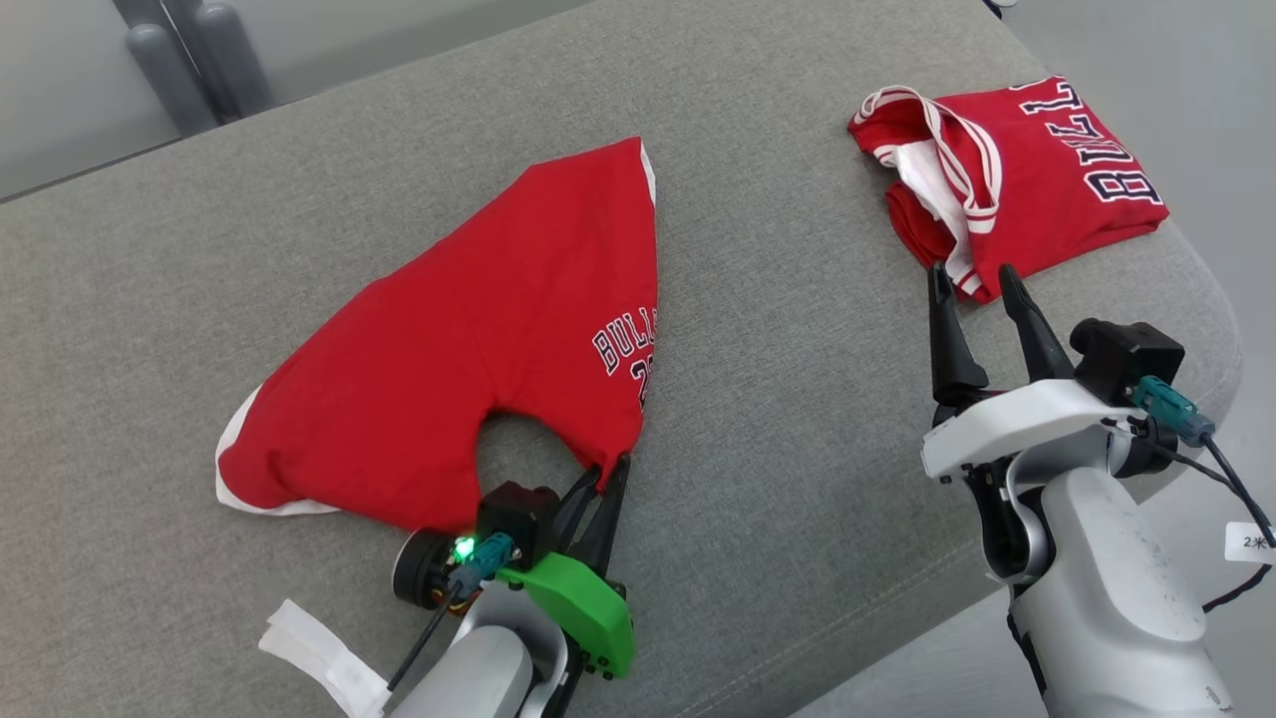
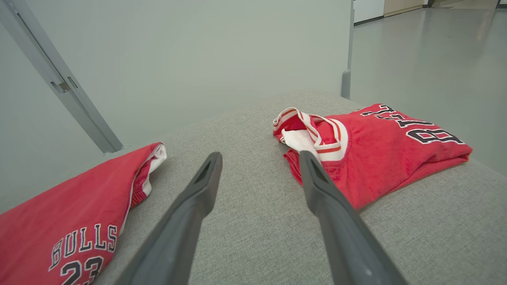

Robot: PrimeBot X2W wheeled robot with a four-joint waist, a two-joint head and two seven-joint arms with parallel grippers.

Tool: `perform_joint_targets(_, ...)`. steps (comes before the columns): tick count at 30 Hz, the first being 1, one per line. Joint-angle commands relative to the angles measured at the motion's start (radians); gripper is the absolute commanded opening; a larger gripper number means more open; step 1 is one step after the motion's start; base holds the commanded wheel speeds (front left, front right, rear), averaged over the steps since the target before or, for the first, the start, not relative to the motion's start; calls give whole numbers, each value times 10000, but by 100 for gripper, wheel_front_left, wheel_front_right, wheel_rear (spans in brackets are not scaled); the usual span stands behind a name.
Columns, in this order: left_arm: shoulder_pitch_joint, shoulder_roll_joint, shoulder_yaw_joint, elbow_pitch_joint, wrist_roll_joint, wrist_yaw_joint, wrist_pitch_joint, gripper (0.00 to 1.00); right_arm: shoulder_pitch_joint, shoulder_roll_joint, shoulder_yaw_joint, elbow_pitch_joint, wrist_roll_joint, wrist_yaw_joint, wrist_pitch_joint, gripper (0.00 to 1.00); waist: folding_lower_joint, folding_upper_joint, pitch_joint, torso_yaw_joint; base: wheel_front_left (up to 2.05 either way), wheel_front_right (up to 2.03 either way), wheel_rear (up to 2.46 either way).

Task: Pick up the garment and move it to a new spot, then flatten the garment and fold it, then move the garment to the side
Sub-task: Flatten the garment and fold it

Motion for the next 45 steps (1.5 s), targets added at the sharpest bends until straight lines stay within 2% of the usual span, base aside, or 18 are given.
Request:
perform_joint_targets(1,-211,61,102,-181,68,-40,0,0,-47,1,-38,4,45,1,-27,100,0,-1,-14,24,0,0,0)
perform_joint_targets(6,-272,58,377,-1264,341,-288,0,0,-6,0,-201,65,87,1,-27,100,0,-1,-130,146,0,0,0)
perform_joint_targets(10,-347,58,644,-2684,621,-533,0,0,145,1,-364,156,-2,1,-27,100,0,-1,-363,358,0,0,0)
perform_joint_targets(14,-481,58,760,-3803,388,-765,0,0,244,-5,-540,224,0,1,-27,100,0,-1,-657,696,0,0,0)
perform_joint_targets(17,-625,61,1017,-4459,264,-679,0,0,309,1,-553,271,55,1,-27,100,0,-1,-884,957,0,0,0)
perform_joint_targets(22,-419,60,2130,-5148,111,-136,2,0,396,-3,-539,270,43,1,-28,100,0,-1,-1108,1356,0,0,0)
perform_joint_targets(25,78,61,3620,-4833,425,124,0,0,422,-2,-503,237,-61,1,-28,100,0,-1,-1128,1741,0,0,0)
perform_joint_targets(30,581,55,5072,-3878,693,170,1,0,357,-6,-494,199,-205,1,-28,100,0,-1,-964,2035,0,0,0)
perform_joint_targets(32,628,57,5307,-3283,1468,-7,2,0,353,-5,-489,238,-111,1,-28,100,0,-1,-871,2115,0,0,0)
perform_joint_targets(36,606,65,5983,-2364,1671,-290,1,0,281,-6,-337,174,-151,1,-28,100,0,-1,-715,2199,0,0,0)
perform_joint_targets(41,652,61,6457,-1146,1765,-350,2,0,257,-4,-242,139,-99,1,-28,100,0,-1,-610,2235,0,0,0)
perform_joint_targets(42,633,57,6538,-925,1735,-323,1,13,254,-4,-212,140,-111,1,-28,100,0,-1,-600,2233,0,0,0)
perform_joint_targets(43,608,59,6600,-769,1818,-258,1,42,256,-4,-197,136,-128,1,-28,100,0,-1,-594,2233,0,0,0)
perform_joint_targets(44,603,57,6635,-542,1904,-182,2,100,270,-7,-191,133,-145,1,-28,100,0,-1,-596,2236,0,0,0)
perform_joint_targets(45,565,58,6678,-475,1913,-132,1,100,281,-7,-191,144,-193,1,-28,100,0,-1,-600,2242,0,0,0)
